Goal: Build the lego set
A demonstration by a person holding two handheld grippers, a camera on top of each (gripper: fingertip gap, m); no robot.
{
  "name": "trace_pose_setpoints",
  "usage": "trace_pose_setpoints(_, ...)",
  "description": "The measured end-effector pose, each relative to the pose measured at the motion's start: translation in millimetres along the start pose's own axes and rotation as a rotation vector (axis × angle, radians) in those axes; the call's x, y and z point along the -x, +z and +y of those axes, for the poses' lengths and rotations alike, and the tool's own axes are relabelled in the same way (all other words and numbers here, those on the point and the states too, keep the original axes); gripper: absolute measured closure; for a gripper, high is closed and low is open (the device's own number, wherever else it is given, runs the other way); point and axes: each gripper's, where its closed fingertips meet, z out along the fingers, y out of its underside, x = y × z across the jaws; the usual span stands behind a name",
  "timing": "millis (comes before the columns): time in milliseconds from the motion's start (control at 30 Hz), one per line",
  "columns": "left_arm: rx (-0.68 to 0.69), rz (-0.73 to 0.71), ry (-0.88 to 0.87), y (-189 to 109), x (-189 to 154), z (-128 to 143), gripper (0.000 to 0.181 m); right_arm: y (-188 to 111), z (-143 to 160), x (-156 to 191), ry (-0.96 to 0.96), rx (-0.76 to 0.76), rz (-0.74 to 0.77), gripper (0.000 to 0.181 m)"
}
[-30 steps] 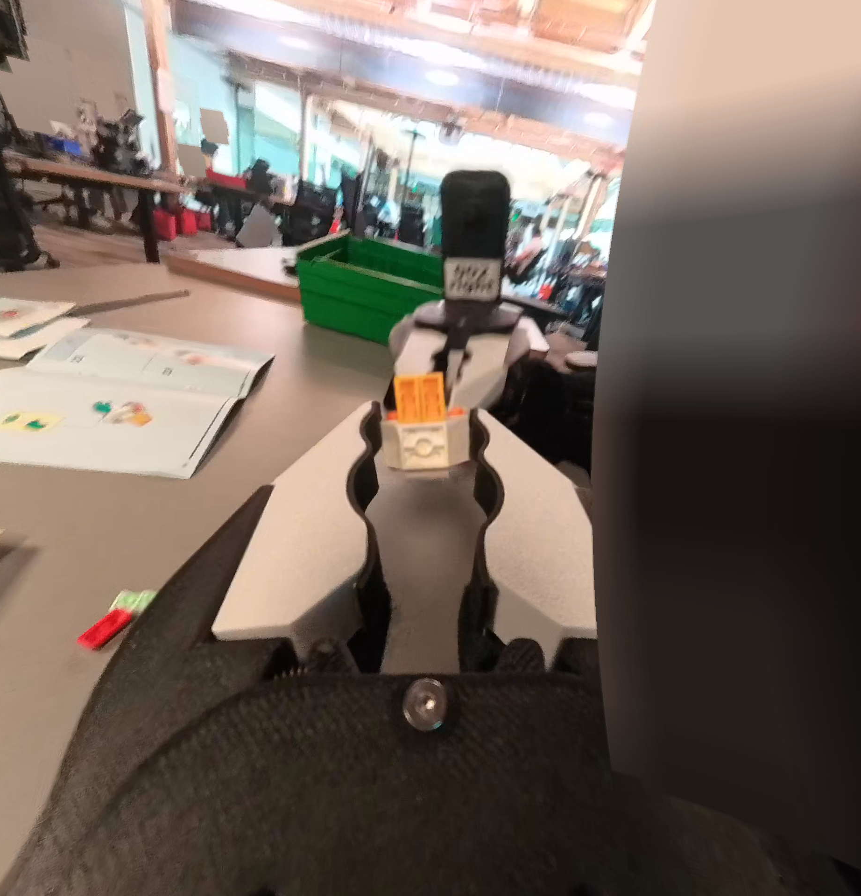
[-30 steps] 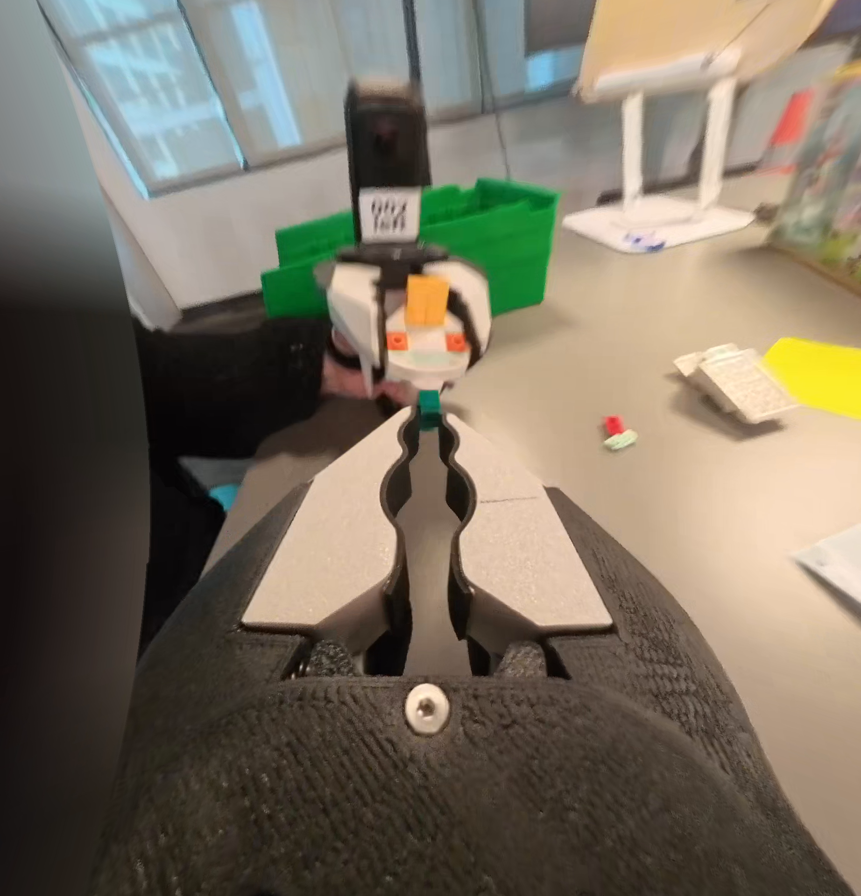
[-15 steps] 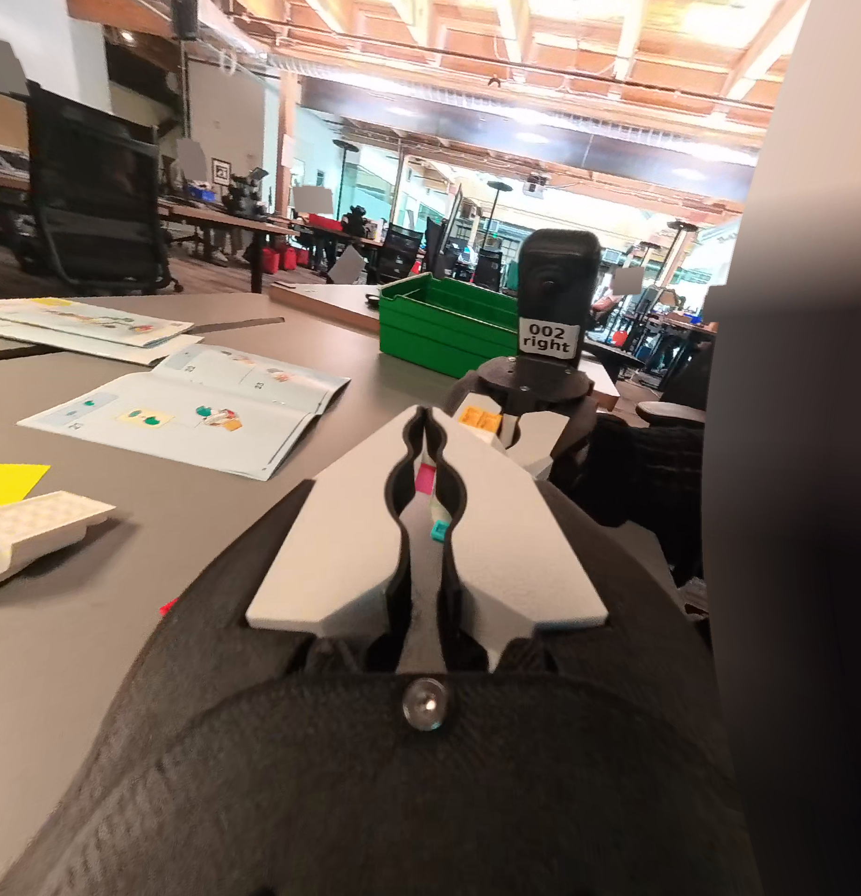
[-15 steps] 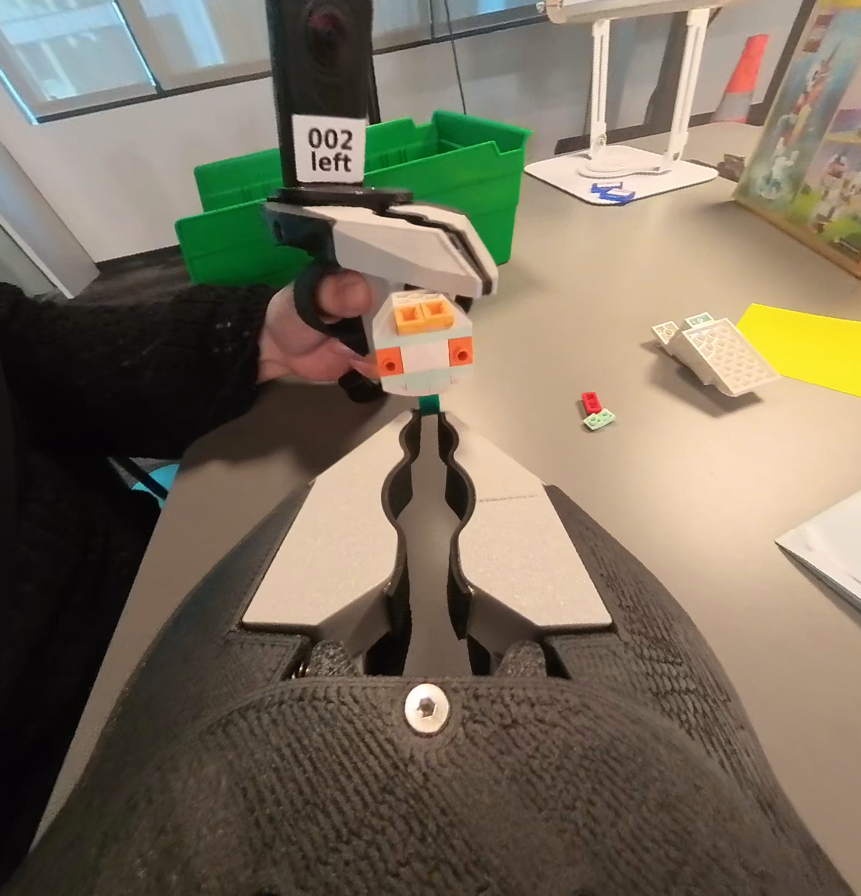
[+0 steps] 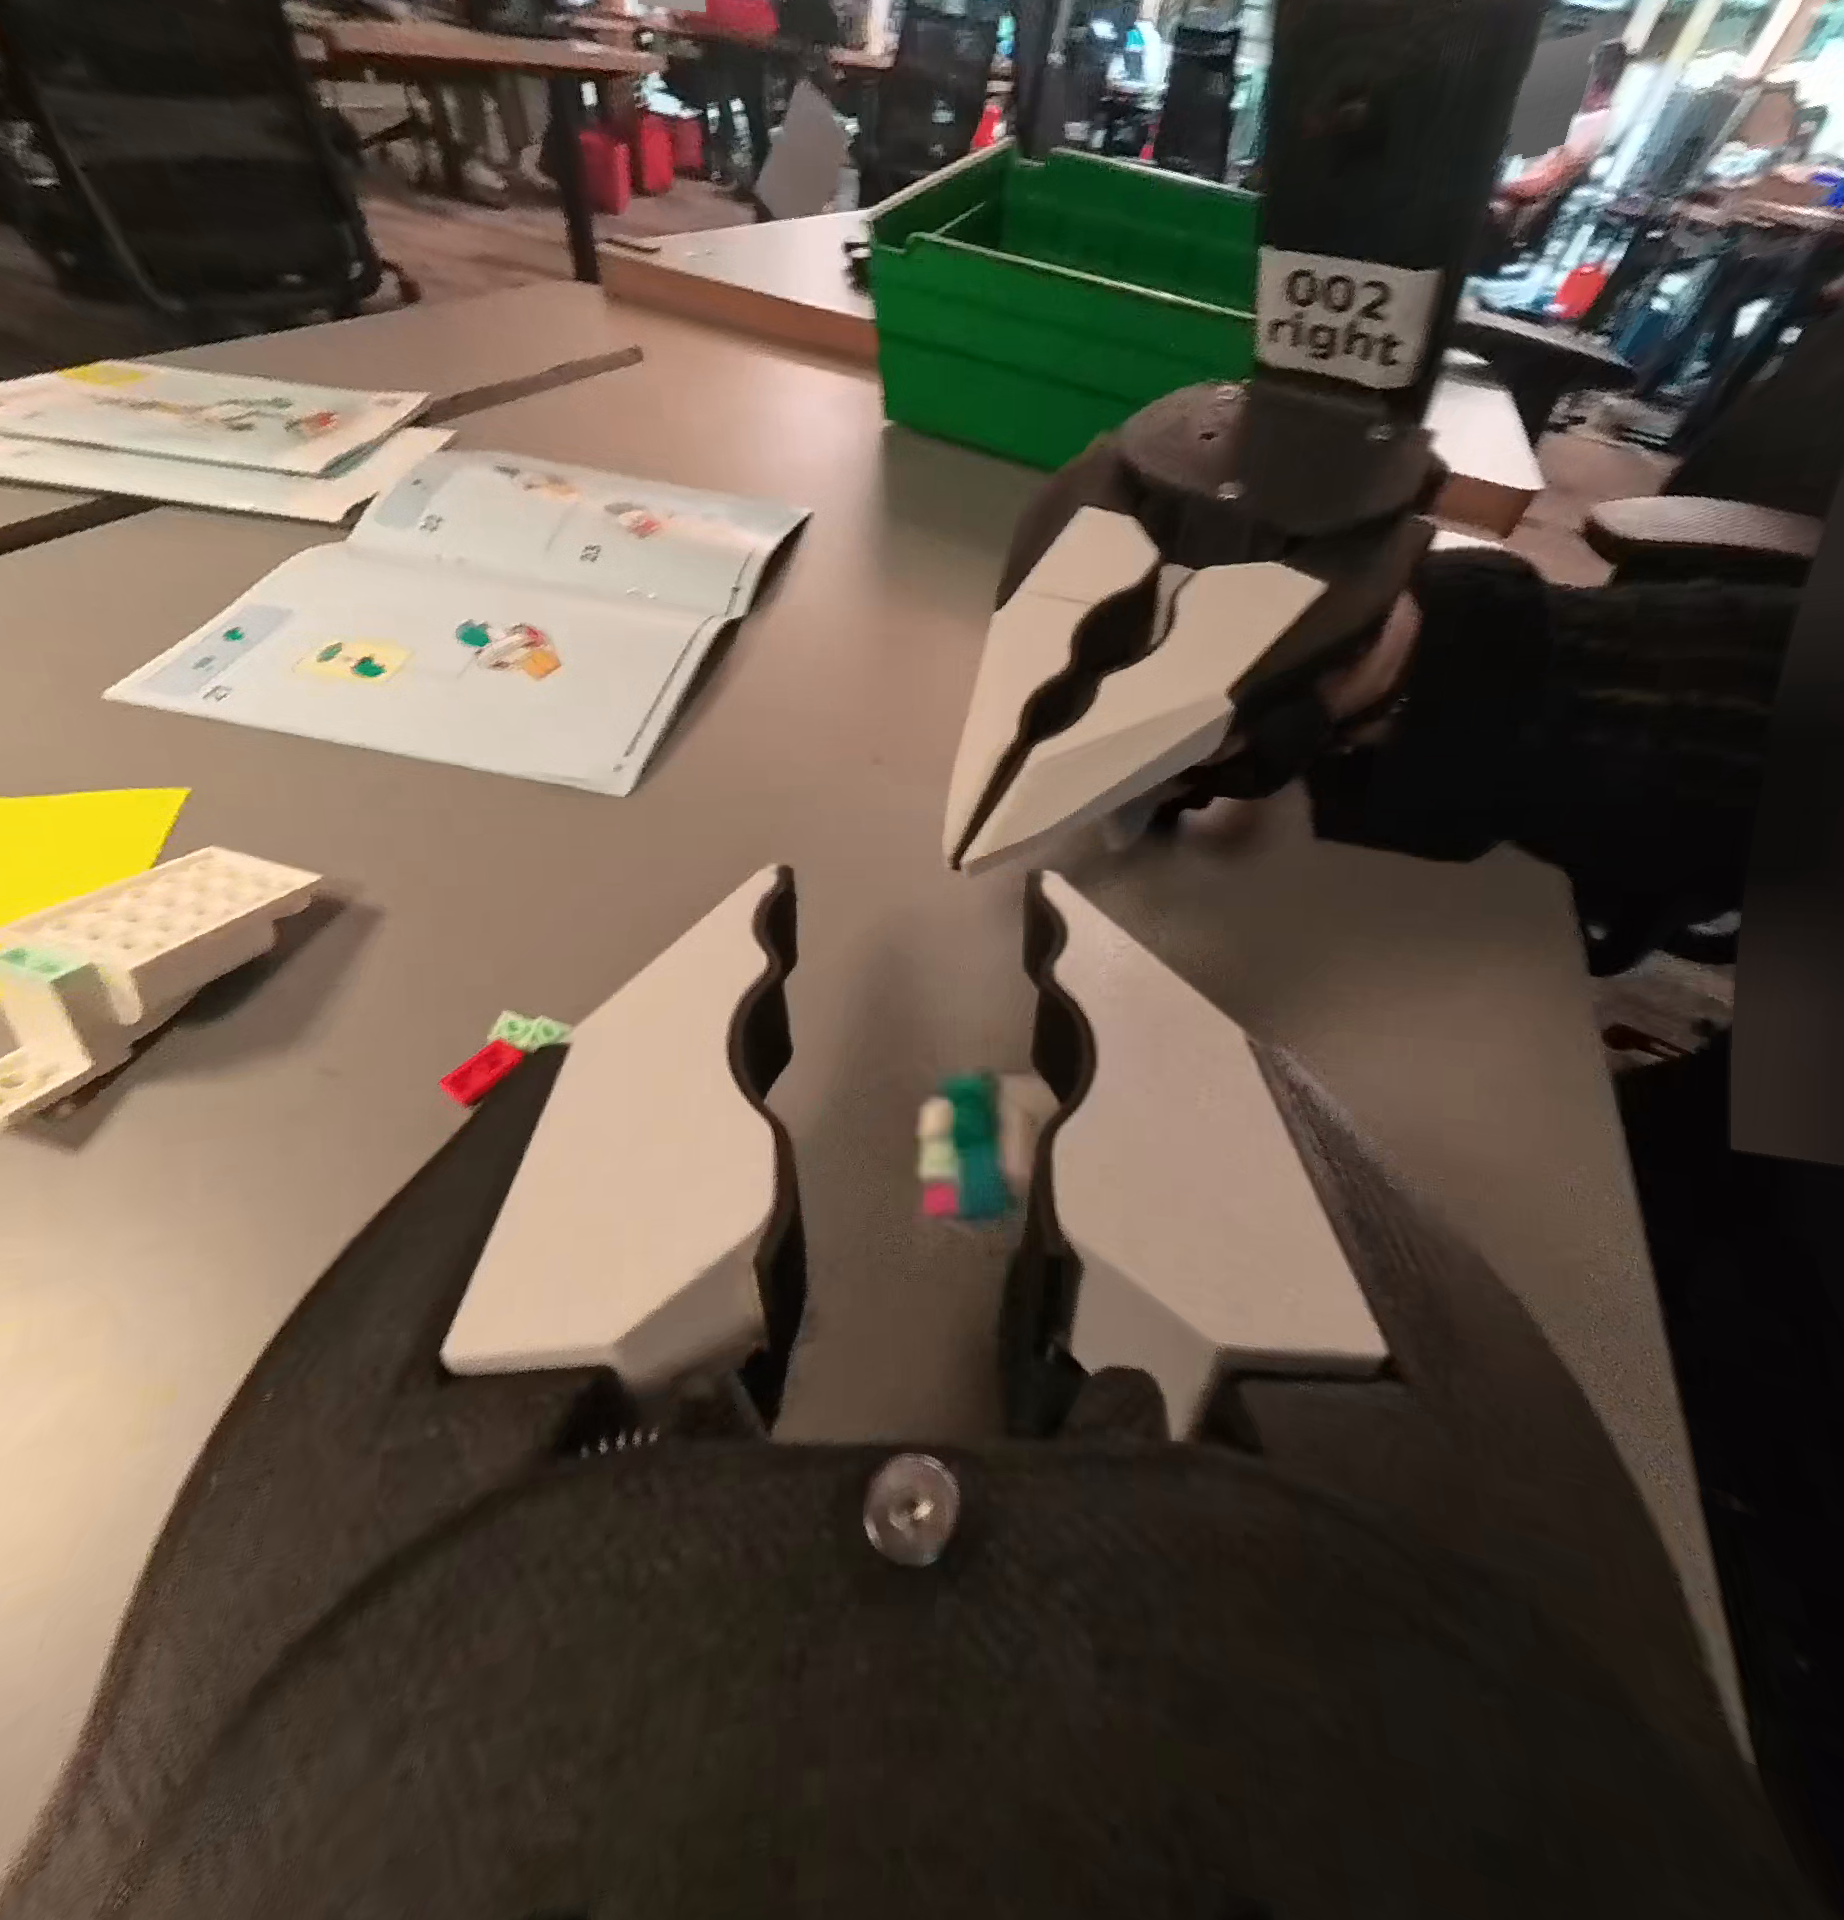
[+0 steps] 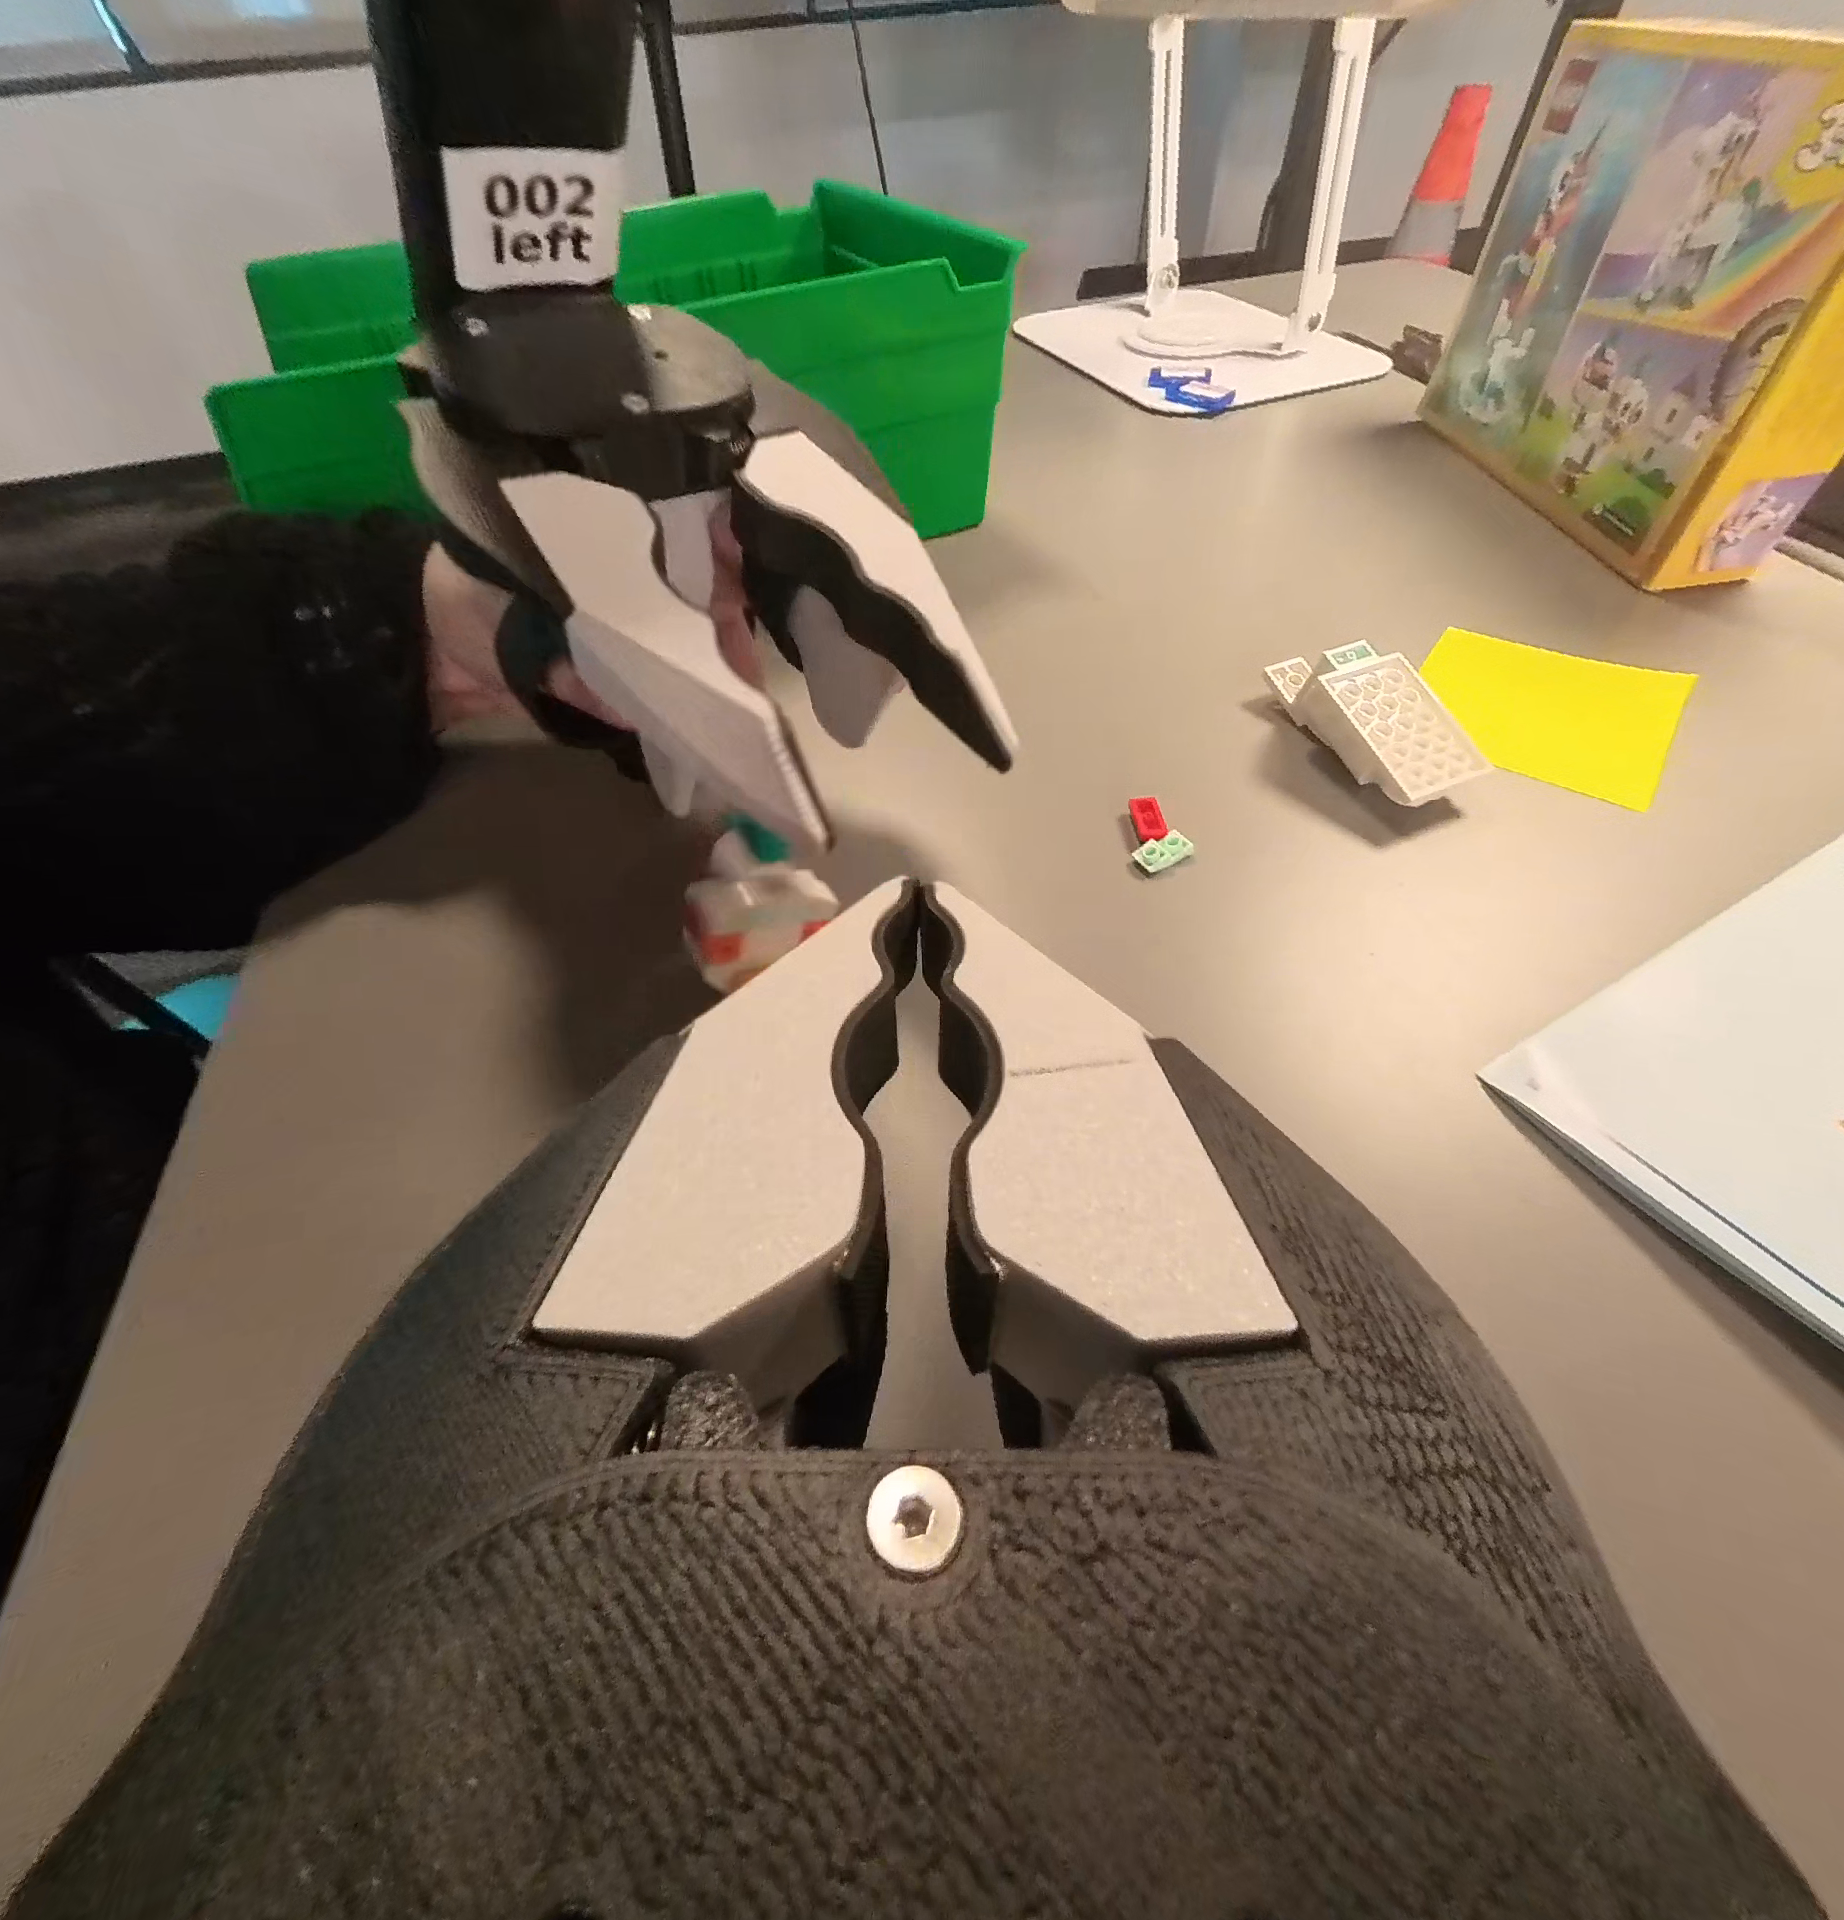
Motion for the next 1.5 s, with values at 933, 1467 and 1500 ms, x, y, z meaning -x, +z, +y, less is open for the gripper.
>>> trace_pose_setpoints(933, -0.019, -0.47, -0.291, -74, 17, 21, 0.136, 55, 18, 55, 0.039, 0.205, 0.151, 0.113)
trace_pose_setpoints(1467, -0.037, -0.464, -0.264, -67, 13, 18, 0.142, 46, 33, 7, 0.099, 0.287, 0.292, 0.119)
trace_pose_setpoints(1500, -0.036, -0.46, -0.26, -65, 12, 17, 0.142, 48, 35, 6, 0.089, 0.309, 0.291, 0.123)
